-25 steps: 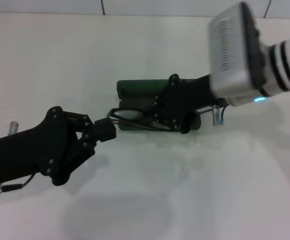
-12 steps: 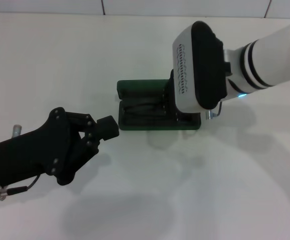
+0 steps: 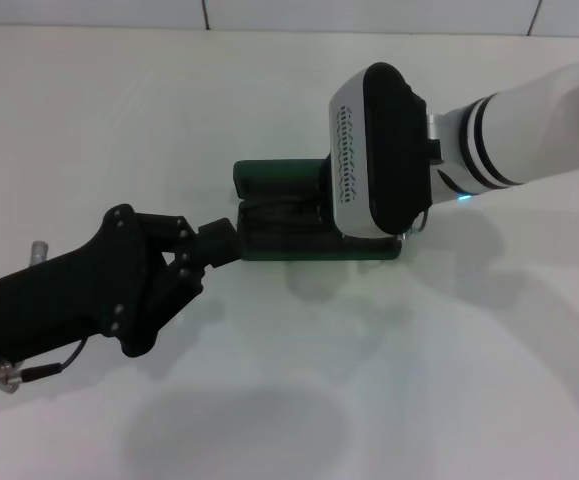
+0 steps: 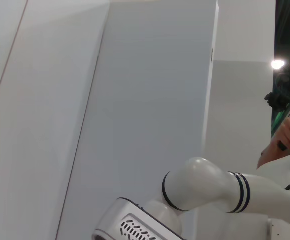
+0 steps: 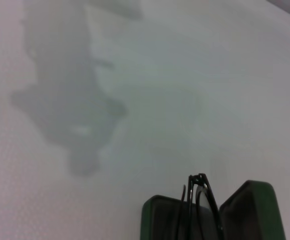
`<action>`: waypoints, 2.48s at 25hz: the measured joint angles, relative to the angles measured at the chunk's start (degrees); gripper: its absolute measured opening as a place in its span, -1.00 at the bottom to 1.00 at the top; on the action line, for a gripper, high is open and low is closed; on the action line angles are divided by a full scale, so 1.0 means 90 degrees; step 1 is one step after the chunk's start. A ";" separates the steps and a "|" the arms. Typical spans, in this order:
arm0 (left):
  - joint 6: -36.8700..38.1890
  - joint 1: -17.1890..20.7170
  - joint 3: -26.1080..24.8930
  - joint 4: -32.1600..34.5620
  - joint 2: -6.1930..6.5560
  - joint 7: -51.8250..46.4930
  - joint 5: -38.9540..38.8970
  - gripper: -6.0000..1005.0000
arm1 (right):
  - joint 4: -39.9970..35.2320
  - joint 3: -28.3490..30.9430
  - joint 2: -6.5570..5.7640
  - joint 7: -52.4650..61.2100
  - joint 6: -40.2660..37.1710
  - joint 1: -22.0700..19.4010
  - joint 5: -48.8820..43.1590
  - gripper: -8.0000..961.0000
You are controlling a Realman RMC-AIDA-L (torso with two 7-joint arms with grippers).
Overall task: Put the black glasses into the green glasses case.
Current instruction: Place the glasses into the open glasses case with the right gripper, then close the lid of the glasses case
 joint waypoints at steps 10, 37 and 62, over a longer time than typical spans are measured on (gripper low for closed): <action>-0.0021 0.0029 -0.0004 0.0000 -0.0026 0.0023 0.0009 -0.92 | 0.0200 -0.0057 0.0000 0.0071 0.0042 0.0143 -0.0167 -0.87; -0.0048 0.0052 -0.0003 0.0000 -0.0026 0.0036 0.0022 -0.91 | 0.0133 -0.0151 0.0000 0.0303 0.0109 0.0149 -0.0271 -0.80; -0.0793 -0.0453 -0.1470 0.0966 0.0308 -0.1537 0.0104 -0.88 | -0.1181 0.3074 -0.0039 -0.1183 -0.2757 -0.2857 0.4115 -0.54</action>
